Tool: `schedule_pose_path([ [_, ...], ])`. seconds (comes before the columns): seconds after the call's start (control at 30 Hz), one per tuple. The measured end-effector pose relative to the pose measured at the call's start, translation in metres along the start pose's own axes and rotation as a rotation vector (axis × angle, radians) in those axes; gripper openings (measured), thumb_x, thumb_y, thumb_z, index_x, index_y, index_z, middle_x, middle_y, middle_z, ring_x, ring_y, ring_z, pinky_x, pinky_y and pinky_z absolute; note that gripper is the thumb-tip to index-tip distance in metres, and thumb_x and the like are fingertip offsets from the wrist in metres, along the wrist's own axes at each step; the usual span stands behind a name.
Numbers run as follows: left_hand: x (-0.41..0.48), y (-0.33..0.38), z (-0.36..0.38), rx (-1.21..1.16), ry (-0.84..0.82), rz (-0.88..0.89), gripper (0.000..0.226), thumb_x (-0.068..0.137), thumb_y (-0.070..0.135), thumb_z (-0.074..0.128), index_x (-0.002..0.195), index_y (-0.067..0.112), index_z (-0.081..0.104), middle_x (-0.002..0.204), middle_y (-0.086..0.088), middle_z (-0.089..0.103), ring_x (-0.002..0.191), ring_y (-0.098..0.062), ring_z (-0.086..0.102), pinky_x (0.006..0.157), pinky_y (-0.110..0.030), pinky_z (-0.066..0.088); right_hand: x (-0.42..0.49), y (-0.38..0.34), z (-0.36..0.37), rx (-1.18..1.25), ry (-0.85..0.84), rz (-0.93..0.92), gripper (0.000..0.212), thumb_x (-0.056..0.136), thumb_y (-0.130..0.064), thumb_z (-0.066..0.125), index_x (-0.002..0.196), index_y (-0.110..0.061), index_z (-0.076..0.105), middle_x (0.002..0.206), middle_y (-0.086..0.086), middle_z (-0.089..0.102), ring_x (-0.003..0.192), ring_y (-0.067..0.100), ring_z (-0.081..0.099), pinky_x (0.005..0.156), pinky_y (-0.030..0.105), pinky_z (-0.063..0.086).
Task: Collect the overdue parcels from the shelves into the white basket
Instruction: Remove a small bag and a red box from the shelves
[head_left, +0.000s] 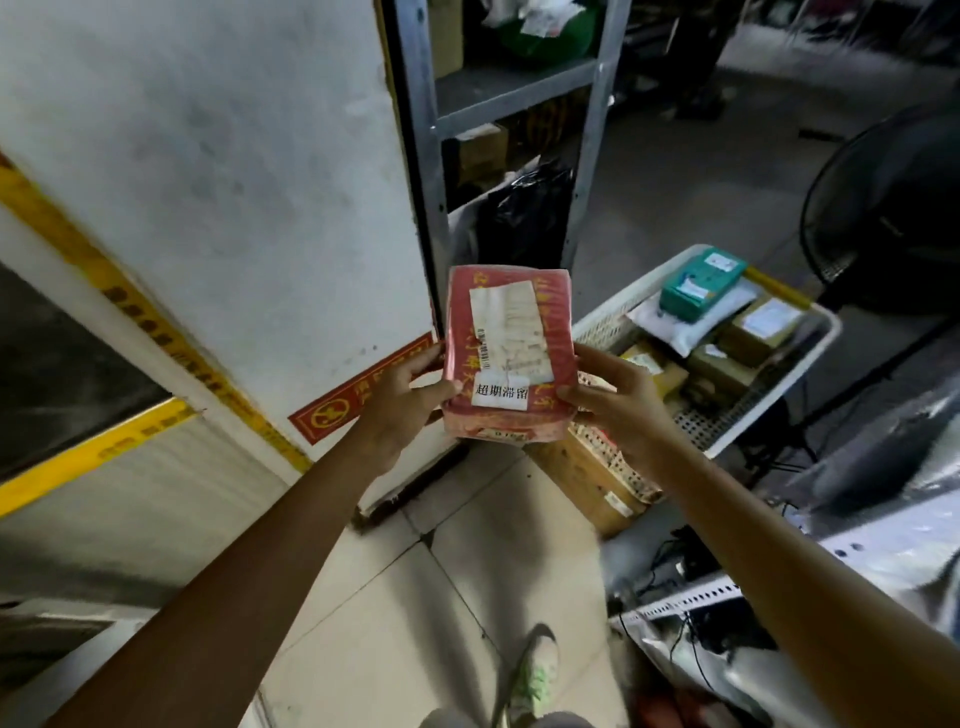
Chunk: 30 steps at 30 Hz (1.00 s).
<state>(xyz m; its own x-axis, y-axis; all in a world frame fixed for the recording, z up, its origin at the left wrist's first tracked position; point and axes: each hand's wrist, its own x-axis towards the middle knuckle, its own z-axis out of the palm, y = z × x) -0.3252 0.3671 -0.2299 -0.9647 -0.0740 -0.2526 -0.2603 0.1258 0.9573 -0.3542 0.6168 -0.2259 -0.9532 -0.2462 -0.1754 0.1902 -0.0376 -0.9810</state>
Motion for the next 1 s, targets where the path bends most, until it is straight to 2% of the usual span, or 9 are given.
schedule_pose_path([
  [0.07, 0.025, 0.006, 0.016, 0.009, -0.028, 0.000, 0.056, 0.088, 0.026, 0.070, 0.141, 0.033, 0.053, 0.120, 0.006, 0.071, 0.109, -0.016, 0.069, 0.095, -0.043, 0.056, 0.012, -0.002, -0.019, 0.031, 0.048, 0.008, 0.051, 0.087, 0.008, 0.063, 0.134, -0.011, 0.057, 0.115, 0.003, 0.069, 0.095, 0.016, 0.072, 0.072, 0.028, 0.059],
  [0.13, 0.049, 0.011, 0.033, 0.015, -0.047, 0.000, 0.056, 0.090, 0.021, 0.069, 0.143, 0.029, 0.052, 0.121, 0.005, 0.070, 0.105, -0.013, 0.070, 0.092, -0.038, 0.058, 0.023, 0.000, -0.037, 0.075, 0.089, 0.020, 0.052, 0.087, 0.011, 0.061, 0.135, -0.010, 0.056, 0.114, -0.002, 0.069, 0.096, 0.017, 0.071, 0.071, 0.027, 0.060],
  [0.23, 0.082, 0.019, 0.058, 0.018, -0.094, -0.004, 0.051, 0.092, 0.015, 0.068, 0.140, 0.029, 0.054, 0.114, 0.009, 0.071, 0.098, -0.009, 0.071, 0.084, -0.031, 0.059, 0.040, 0.006, -0.064, 0.106, 0.173, 0.033, 0.054, 0.085, 0.013, 0.062, 0.134, -0.009, 0.058, 0.109, -0.003, 0.072, 0.098, 0.020, 0.071, 0.075, 0.032, 0.060],
  [0.4, 0.156, 0.023, 0.093, 0.033, -0.201, -0.025, 0.061, 0.087, 0.018, 0.073, 0.143, 0.031, 0.051, 0.126, 0.002, 0.068, 0.109, -0.017, 0.069, 0.096, -0.045, 0.056, 0.074, 0.017, -0.102, 0.116, 0.301, 0.037, 0.057, 0.083, 0.009, 0.068, 0.129, -0.024, 0.062, 0.118, 0.008, 0.071, 0.103, 0.028, 0.070, 0.087, 0.048, 0.058],
  [0.57, 0.233, 0.028, 0.132, 0.065, -0.323, -0.041, 0.058, 0.093, 0.008, 0.064, 0.146, 0.026, 0.047, 0.120, 0.005, 0.068, 0.103, -0.011, 0.069, 0.089, -0.034, 0.058, 0.113, 0.025, -0.133, 0.166, 0.450, 0.044, 0.058, 0.083, 0.012, 0.066, 0.134, -0.014, 0.058, 0.123, 0.008, 0.068, 0.101, 0.025, 0.071, 0.079, 0.039, 0.060],
  [0.67, 0.281, 0.023, 0.147, 0.096, -0.403, -0.061, 0.057, 0.093, 0.010, 0.065, 0.145, 0.029, 0.048, 0.125, 0.003, 0.066, 0.109, -0.015, 0.067, 0.092, -0.038, 0.057, 0.140, 0.034, -0.144, 0.181, 0.541, 0.071, 0.058, 0.082, 0.011, 0.068, 0.134, -0.011, 0.058, 0.112, 0.005, 0.073, 0.095, 0.020, 0.072, 0.073, 0.036, 0.059],
  [0.8, 0.347, 0.013, 0.169, 0.126, -0.487, -0.113, 0.055, 0.091, 0.012, 0.068, 0.138, 0.038, 0.053, 0.126, 0.000, 0.066, 0.104, -0.014, 0.070, 0.087, -0.036, 0.058, 0.177, 0.047, -0.161, 0.181, 0.651, 0.097, 0.059, 0.081, 0.009, 0.072, 0.133, -0.015, 0.058, 0.118, 0.004, 0.070, 0.097, 0.016, 0.072, 0.071, 0.030, 0.058],
  [0.93, 0.396, 0.002, 0.194, 0.123, -0.565, -0.152, 0.058, 0.092, 0.005, 0.065, 0.141, 0.033, 0.051, 0.115, 0.002, 0.072, 0.095, -0.012, 0.073, 0.073, -0.028, 0.059, 0.211, 0.066, -0.183, 0.160, 0.714, 0.125, 0.062, 0.080, 0.008, 0.073, 0.135, -0.016, 0.058, 0.118, 0.001, 0.070, 0.101, 0.016, 0.070, 0.074, 0.028, 0.058],
  [1.0, 0.414, -0.009, 0.208, 0.136, -0.596, -0.169, 0.058, 0.092, 0.005, 0.066, 0.141, 0.032, 0.051, 0.116, -0.002, 0.073, 0.097, -0.016, 0.073, 0.077, -0.033, 0.060, 0.222, 0.077, -0.195, 0.148, 0.736, 0.141, 0.062, 0.080, 0.007, 0.073, 0.134, -0.020, 0.058, 0.115, -0.003, 0.071, 0.100, 0.012, 0.070, 0.073, 0.024, 0.057],
])
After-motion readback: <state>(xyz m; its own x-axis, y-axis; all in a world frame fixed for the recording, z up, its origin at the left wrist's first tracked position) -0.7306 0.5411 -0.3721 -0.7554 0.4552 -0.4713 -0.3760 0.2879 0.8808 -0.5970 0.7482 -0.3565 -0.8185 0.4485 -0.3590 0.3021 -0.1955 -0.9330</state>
